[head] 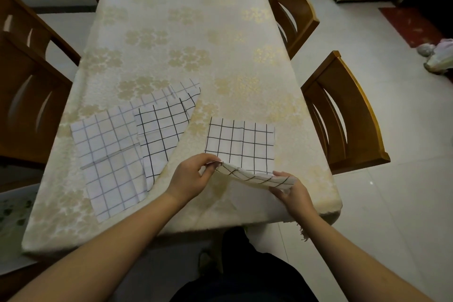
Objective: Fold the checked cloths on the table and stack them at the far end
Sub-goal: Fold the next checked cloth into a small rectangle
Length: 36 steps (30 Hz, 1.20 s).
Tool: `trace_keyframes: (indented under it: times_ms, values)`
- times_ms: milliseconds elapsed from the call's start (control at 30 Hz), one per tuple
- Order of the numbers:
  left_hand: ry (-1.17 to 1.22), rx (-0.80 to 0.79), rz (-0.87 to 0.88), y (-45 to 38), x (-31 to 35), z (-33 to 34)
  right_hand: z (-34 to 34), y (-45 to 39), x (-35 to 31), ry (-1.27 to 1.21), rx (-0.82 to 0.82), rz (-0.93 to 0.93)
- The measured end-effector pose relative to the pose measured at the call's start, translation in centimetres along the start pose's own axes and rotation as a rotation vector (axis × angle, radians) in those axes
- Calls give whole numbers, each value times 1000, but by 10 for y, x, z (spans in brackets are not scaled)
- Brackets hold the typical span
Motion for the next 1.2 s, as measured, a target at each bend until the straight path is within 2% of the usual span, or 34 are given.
trace_keyframes:
  times_ms: [100, 267, 433, 567, 767, 867, 1033, 1200]
  values:
    - [23, 18, -73, -18, -6, 4, -3, -14, -4, -27, -13, -45]
    - [93, 25, -303, -54, -21, 10, -6, -42, 1, -138, -51, 66]
    - [66, 31, -491, -89, -50, 20, -1, -75, -8, -137, -53, 59]
    - [58, -40, -631, -109, -75, 36, 1, -100, -10, -162, -24, 71]
    - [208, -107, -966, -86, -117, 51, -2, -117, -9, -183, 18, 119]
    - [173, -204, -986, -59, -120, 45, -3, -113, -2, -198, 6, 133]
    - [71, -337, -898, -34, -117, 43, -1, -105, -2, -288, -91, 146]
    - [4, -279, -862, -35, -119, 51, 0, -94, -9, -212, -230, 82]
Point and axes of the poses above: each hand's wrist, its own y-axis away from the middle knuckle, its own z-axis out of the palm, x = y × z, the point moved 8 cm from there along -y, towards the middle knuckle, and after that the axes turned 5 degrees about x, right-handed, at the moved point
